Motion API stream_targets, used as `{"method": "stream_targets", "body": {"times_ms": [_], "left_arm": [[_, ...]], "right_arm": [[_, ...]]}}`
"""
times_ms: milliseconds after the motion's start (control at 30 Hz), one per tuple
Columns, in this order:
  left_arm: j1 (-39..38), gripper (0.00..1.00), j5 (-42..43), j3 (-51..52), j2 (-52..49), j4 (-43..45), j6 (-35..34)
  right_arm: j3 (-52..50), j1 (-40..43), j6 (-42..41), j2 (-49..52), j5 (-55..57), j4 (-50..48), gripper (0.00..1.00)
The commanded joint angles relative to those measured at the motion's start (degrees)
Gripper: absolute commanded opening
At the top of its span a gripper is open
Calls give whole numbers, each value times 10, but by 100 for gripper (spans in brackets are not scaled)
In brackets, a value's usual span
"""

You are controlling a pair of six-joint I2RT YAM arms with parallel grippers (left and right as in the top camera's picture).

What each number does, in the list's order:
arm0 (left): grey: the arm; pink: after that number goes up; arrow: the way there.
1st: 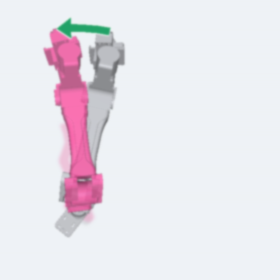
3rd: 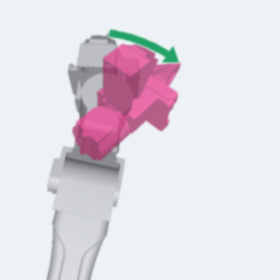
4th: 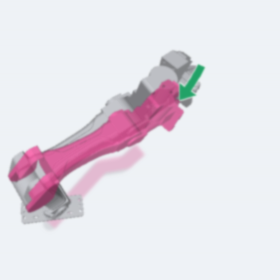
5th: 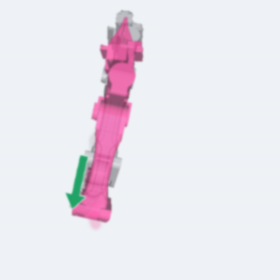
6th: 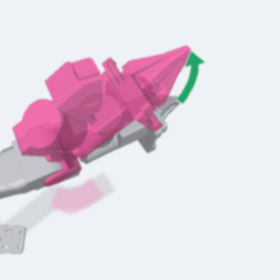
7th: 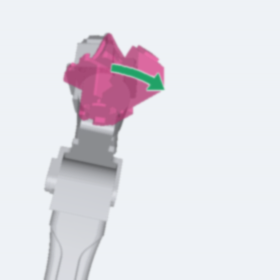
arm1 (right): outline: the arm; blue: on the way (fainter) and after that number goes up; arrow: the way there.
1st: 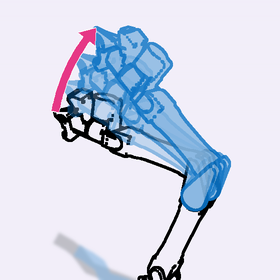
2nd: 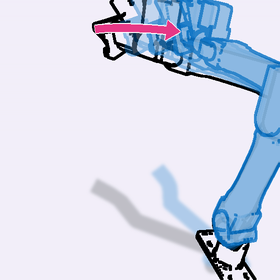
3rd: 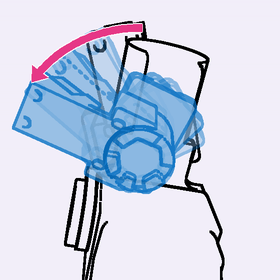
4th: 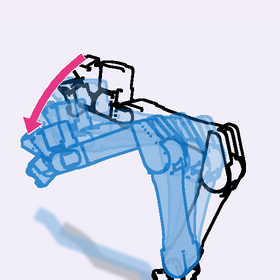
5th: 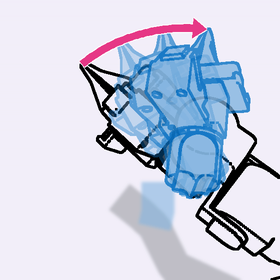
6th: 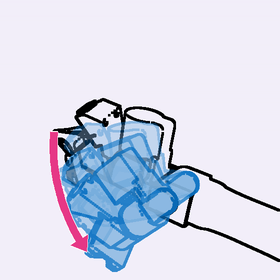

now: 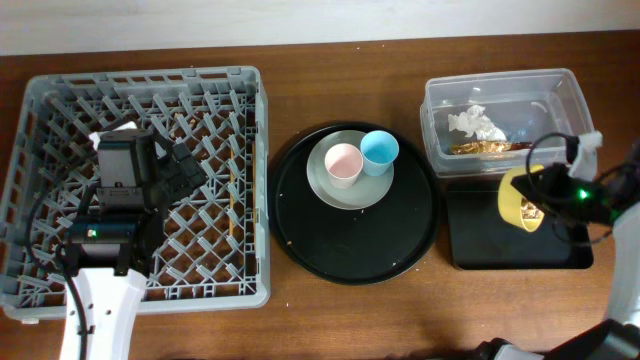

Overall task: Sort waste into correct bins and load items into the dishwasher rack
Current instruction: 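Grasp the yellow bowl rim with the right gripper, then tip the yellow bowl's rice and shells onto the black tray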

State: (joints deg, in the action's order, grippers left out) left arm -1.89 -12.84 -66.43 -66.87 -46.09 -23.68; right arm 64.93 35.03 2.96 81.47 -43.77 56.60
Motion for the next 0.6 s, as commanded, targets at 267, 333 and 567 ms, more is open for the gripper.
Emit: {"method": "stream_targets", "body": {"times_ms": [267, 333, 567], "left_arm": [[2, 99, 2, -4, 0, 0, -7], [2, 99, 2, -4, 0, 0, -7], [2, 99, 2, -4, 0, 0, -7]], "right_arm": [[-271, 157, 12, 18, -379, -341, 4], [-283, 157, 13, 41, -412, -372, 4], [-283, 157, -67, 84, -451, -429, 4]]}}
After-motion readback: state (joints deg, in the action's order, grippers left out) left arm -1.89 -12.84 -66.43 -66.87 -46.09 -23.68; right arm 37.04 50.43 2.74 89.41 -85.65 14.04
